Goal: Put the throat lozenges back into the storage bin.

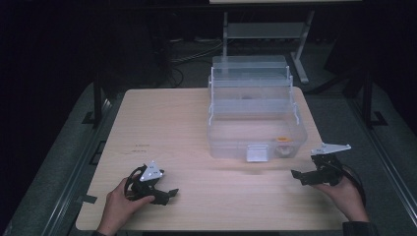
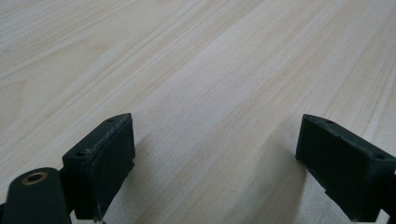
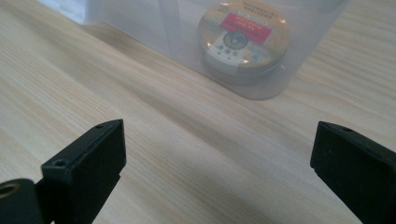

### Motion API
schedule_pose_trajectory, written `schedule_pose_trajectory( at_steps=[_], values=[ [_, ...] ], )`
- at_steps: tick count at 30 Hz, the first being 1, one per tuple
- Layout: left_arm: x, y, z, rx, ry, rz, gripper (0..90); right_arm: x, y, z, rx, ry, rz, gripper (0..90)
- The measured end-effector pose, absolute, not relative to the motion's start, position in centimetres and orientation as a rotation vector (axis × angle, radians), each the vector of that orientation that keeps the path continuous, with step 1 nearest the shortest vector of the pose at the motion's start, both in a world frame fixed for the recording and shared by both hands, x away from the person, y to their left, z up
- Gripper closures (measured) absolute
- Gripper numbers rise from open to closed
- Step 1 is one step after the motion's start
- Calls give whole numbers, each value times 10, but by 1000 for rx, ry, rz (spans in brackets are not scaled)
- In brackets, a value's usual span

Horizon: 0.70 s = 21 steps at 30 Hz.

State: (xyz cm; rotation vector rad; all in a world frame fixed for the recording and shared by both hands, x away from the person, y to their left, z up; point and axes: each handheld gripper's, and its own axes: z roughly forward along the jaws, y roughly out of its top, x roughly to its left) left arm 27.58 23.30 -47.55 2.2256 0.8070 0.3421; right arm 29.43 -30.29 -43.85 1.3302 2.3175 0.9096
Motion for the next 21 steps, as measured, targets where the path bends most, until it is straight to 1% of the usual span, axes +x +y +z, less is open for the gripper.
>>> schedule_pose_trajectory(
  at_steps=[21],
  values=[
    [276,233,-475,2233,803,344,110,267,-296,-470,1330,2274,934,26]
  ],
)
